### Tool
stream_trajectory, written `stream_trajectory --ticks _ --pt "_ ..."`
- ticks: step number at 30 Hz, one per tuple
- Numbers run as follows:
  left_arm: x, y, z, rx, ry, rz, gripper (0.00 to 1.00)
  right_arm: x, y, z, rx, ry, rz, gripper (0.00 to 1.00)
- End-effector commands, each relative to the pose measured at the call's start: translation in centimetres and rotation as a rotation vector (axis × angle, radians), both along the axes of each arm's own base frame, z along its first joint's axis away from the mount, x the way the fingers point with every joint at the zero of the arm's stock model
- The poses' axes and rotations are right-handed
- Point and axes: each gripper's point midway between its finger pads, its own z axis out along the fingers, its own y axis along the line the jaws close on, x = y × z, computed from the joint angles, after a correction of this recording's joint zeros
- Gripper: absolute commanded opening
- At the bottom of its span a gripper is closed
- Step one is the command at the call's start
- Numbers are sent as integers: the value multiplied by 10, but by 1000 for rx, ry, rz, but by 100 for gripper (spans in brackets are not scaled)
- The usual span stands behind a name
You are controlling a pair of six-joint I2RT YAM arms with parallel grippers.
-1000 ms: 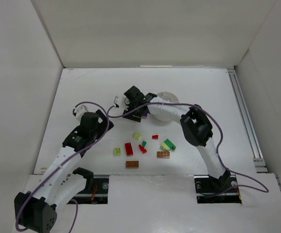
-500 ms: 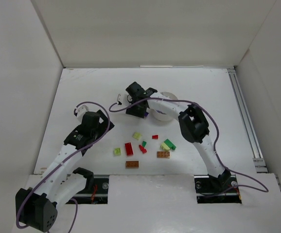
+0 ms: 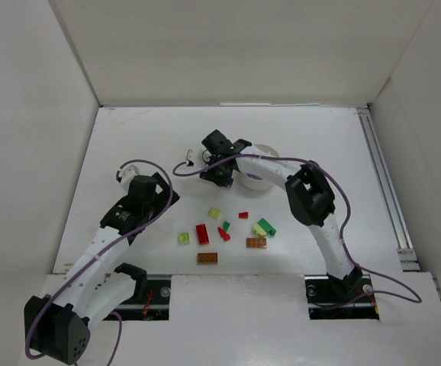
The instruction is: Sort the legos into containers by color
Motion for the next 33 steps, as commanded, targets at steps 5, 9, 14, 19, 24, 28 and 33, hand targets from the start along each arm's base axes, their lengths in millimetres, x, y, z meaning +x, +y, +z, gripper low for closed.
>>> stream_trajectory --ticks 5,9,14,19,24,28,33 --pt "5 -4 15 -28 -48 -17 99 -5 25 145 439 -206 -50 23" --pt "6 -8 15 -38 -55 -38 99 -7 -11 177 530 -322 -232 22" --pt "8 -13 13 -33 -55 -72 99 -8 -59 162 513 -344 -427 22" --pt "9 -15 15 -42 -61 -79 99 -5 -73 148 473 -355 -477 22" --pt "10 -15 16 -45 -70 -79 99 0 -76 133 434 -360 -490 22" --pt "10 -15 16 -45 -70 -79 99 3 -80 135 427 -385 -512 24" --pt "9 -15 15 -45 -70 -79 99 4 -95 132 402 -423 -570 25"
